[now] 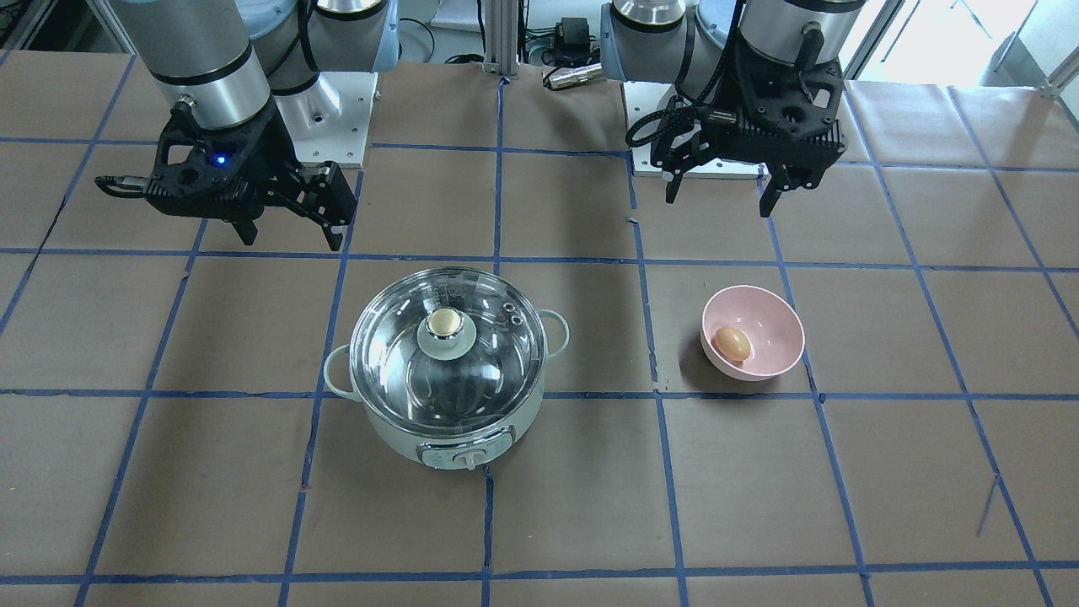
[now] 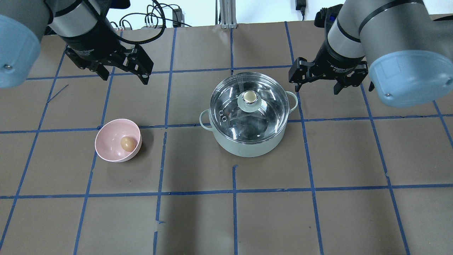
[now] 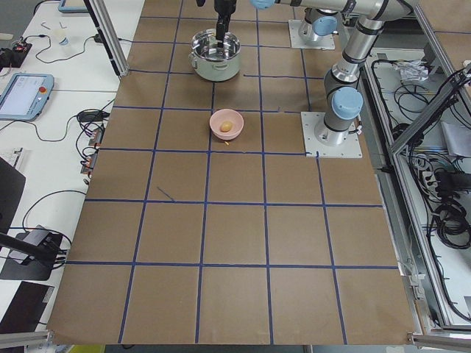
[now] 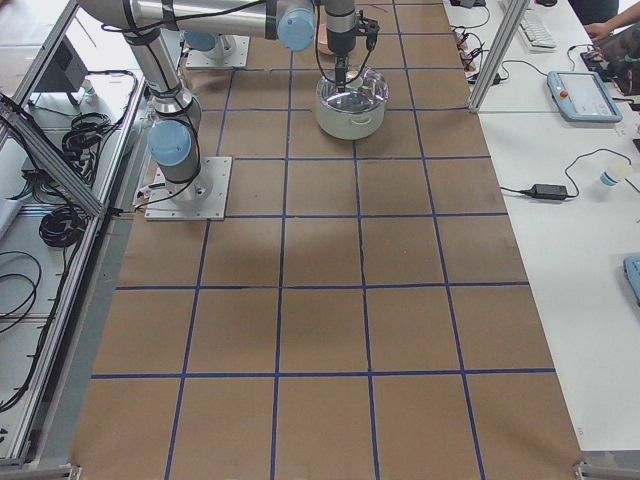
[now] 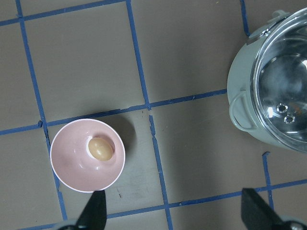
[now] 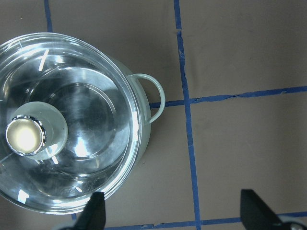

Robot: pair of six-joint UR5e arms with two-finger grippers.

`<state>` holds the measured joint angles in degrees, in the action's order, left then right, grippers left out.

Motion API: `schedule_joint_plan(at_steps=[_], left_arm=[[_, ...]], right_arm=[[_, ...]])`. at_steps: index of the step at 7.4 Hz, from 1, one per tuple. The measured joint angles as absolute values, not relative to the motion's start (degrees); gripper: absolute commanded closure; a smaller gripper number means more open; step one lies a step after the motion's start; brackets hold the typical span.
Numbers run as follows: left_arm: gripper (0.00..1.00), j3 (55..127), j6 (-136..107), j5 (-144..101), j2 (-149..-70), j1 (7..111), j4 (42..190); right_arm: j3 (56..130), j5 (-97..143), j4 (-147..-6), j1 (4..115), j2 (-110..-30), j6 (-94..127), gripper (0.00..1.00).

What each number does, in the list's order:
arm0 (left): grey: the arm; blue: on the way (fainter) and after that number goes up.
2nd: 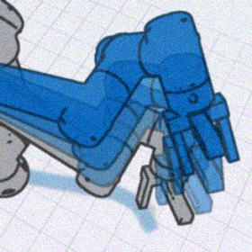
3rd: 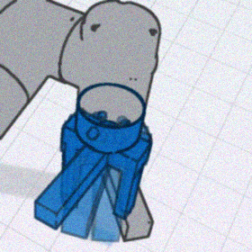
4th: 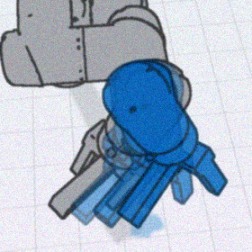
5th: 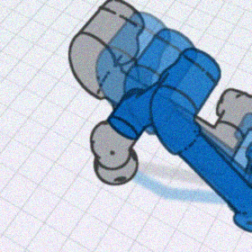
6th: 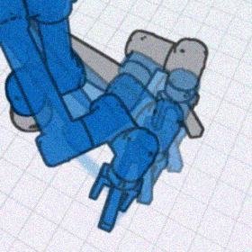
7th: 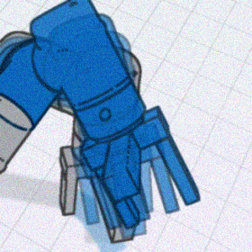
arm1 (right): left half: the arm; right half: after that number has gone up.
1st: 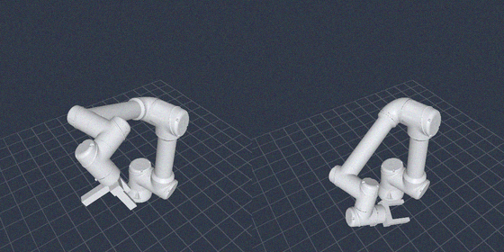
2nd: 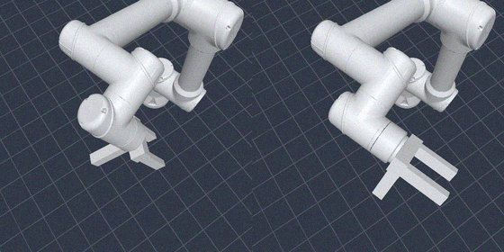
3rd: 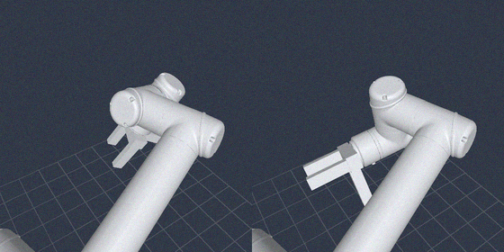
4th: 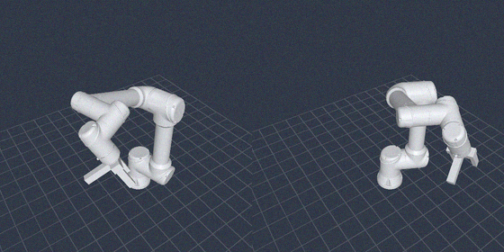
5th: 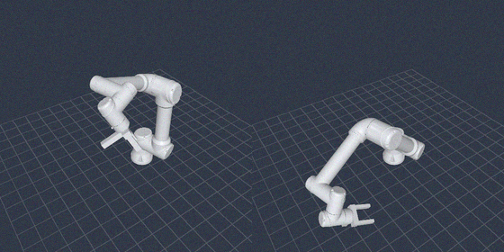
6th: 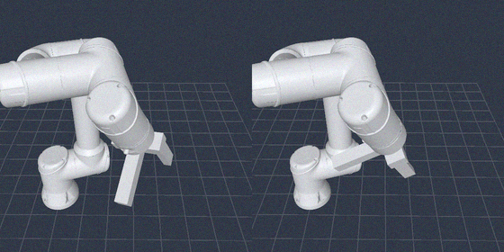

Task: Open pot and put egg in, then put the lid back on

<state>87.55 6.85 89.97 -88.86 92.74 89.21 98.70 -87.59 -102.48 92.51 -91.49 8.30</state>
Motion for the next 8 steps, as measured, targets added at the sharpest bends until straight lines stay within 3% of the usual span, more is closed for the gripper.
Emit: schedule_joint_plan(at_steps=[8], left_arm=[[0.0,87.54,6.86,90.06,-88.84,92.72,89.21]], right_arm=[[97.72,-87.43,-102.14,92.61,-91.48,8.1,0.0]])
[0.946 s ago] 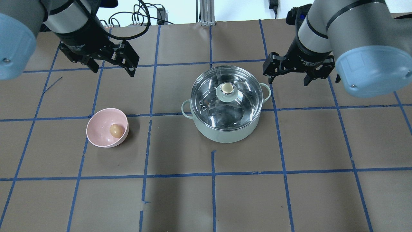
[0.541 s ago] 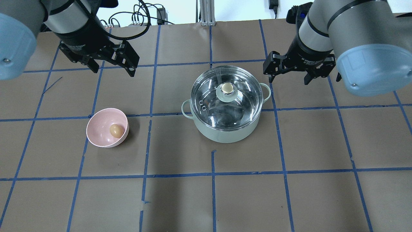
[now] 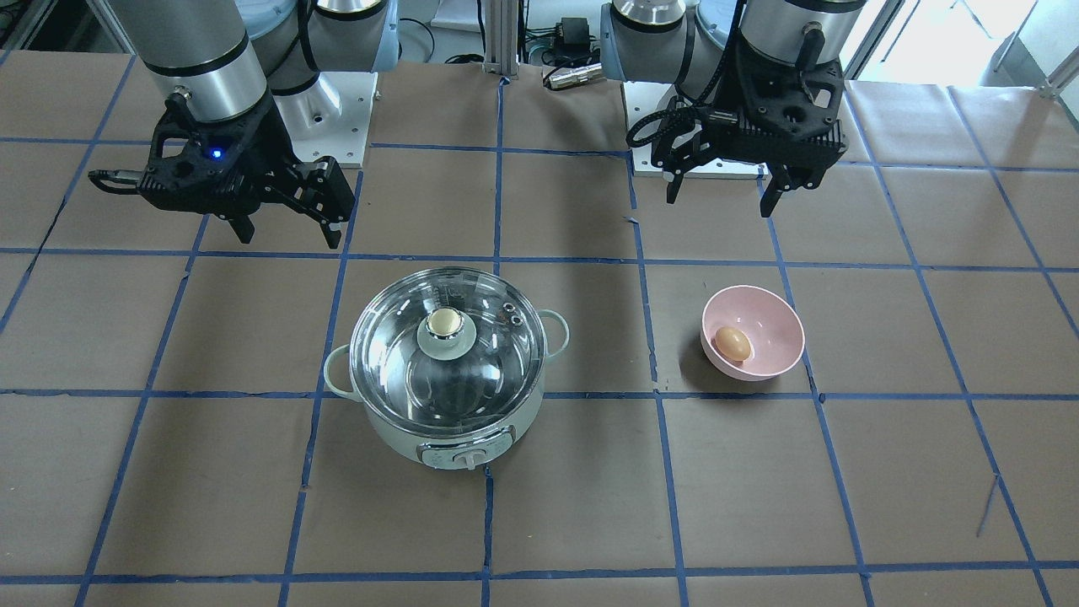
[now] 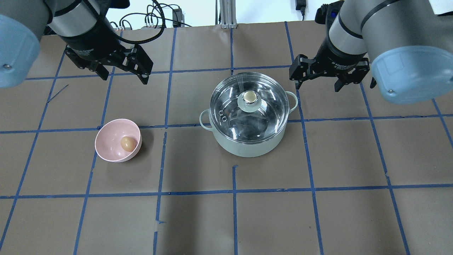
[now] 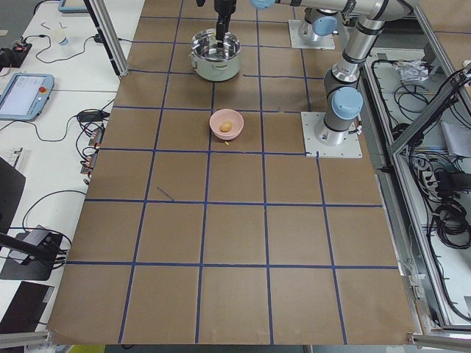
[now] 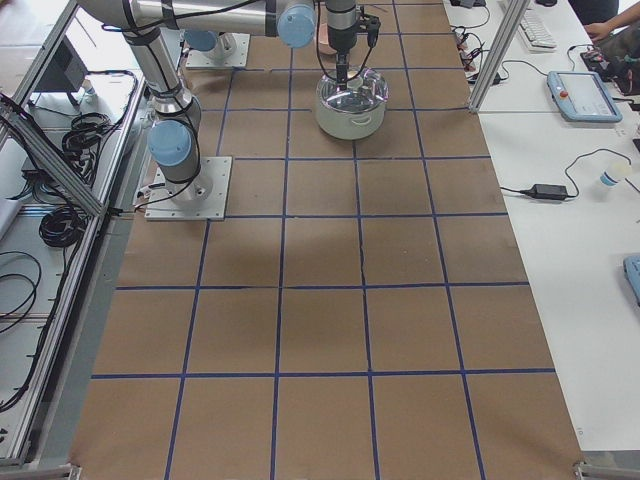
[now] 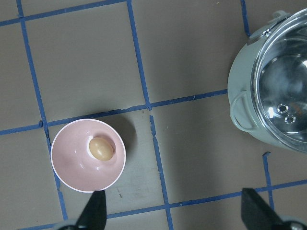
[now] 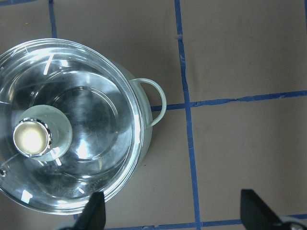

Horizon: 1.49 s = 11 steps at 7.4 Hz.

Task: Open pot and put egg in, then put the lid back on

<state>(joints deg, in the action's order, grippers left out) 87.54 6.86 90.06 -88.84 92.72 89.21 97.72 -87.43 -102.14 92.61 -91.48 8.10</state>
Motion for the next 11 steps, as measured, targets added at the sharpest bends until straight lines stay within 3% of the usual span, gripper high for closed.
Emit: schedule_joint_plan(at_steps=[11], left_arm=[[0.0,87.7,6.92,90.68,-88.22,92.77,92.52]], right_arm=[[97.67,-87.1,-105.64,93.51,-90.34,9.66,0.0]])
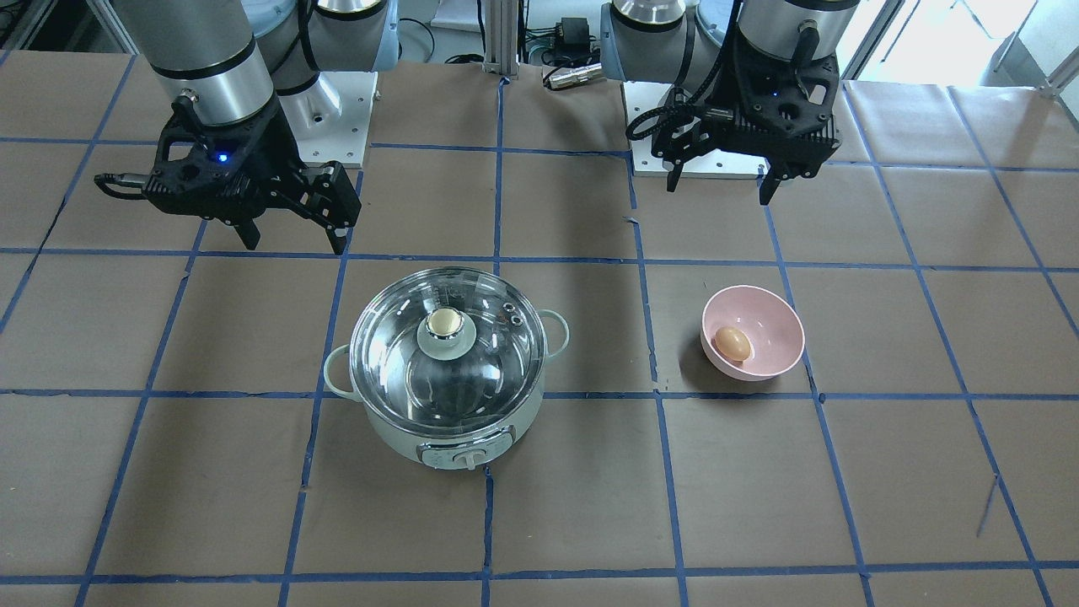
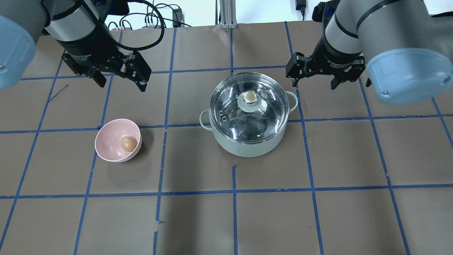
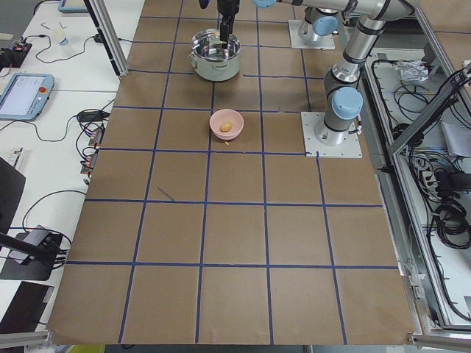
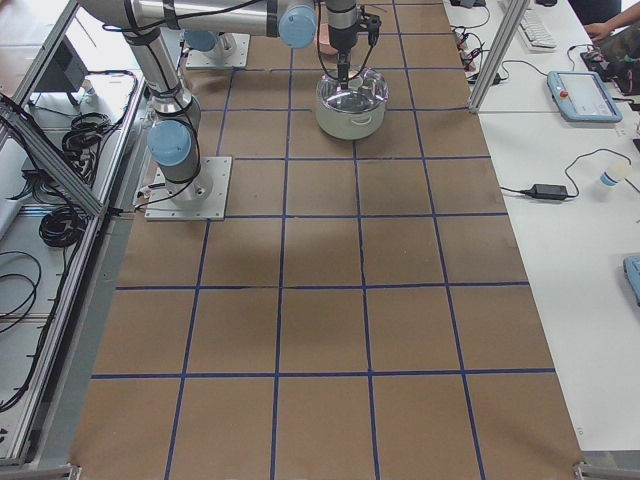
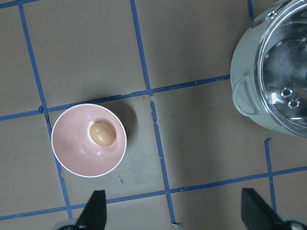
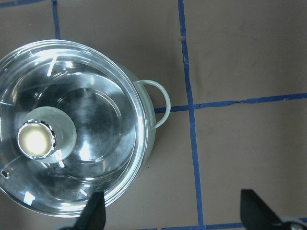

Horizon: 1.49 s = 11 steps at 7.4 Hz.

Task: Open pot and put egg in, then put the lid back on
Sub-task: 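Reach the right gripper to the glass lid knob and grasp it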

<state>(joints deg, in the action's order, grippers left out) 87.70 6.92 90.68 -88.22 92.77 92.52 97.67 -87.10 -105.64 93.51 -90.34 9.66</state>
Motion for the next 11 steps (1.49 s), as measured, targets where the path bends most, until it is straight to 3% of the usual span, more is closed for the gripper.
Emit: schedule_joint_plan(at_steps=[6,11], left_arm=[[0.0,87.69,7.12,90.54,-88.07,92.38,92.37],[0.0,87.63,7.12,90.4,-88.07,92.26,92.29]], right_arm=[[93.42,-87.11,-119.61,105.74,-77.27,20.89,0.0],[94.87,-87.44,-120.63,106.35,-74.97,19.92,0.03]])
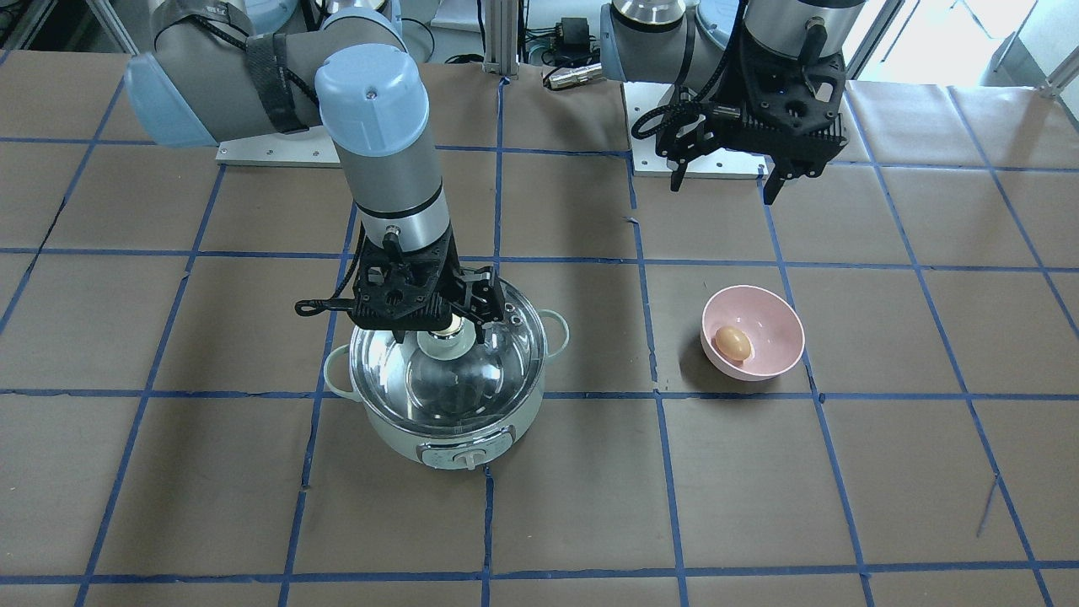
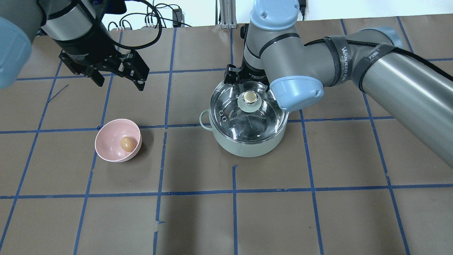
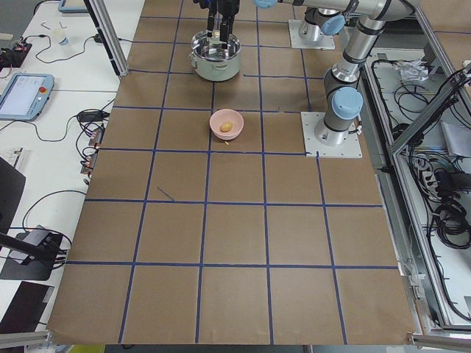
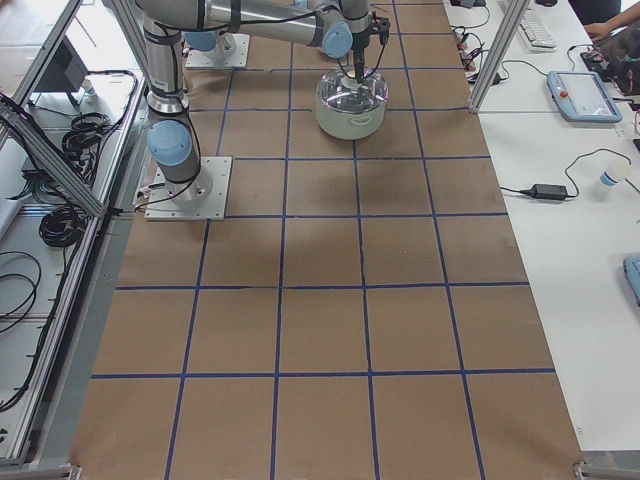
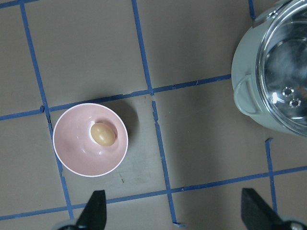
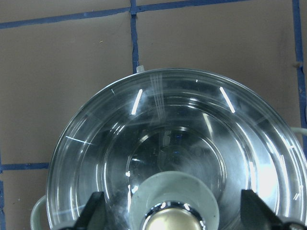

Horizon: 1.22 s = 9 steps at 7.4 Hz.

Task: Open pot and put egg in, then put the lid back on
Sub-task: 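Reach the right gripper to the glass lid knob and grasp it, then lift the glass lid with the right gripper while the left lowers toward the egg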

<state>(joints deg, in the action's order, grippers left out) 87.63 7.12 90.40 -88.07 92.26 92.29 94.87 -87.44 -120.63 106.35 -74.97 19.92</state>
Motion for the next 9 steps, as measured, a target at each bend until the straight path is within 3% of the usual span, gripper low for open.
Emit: schedule_joint_plan(at_steps=[3,6,9], left_arm=[[0.0,87.73,7.26,90.1,-88.11,92.03,92.12],[0.0,87.82,7.36,89.98,-88.24,91.71,91.95],[0.0,89.0,11.33,90.04,-89.2,88.27,91.8]], right_arm=[[95.81,-87.53,-120.54,106.35,-74.94,19.88,0.24],[95.88,-87.48,-120.5,106.35,-74.89,19.97,0.54],[96.0,-87.52,-120.35,106.35,-74.91,19.91,0.63]])
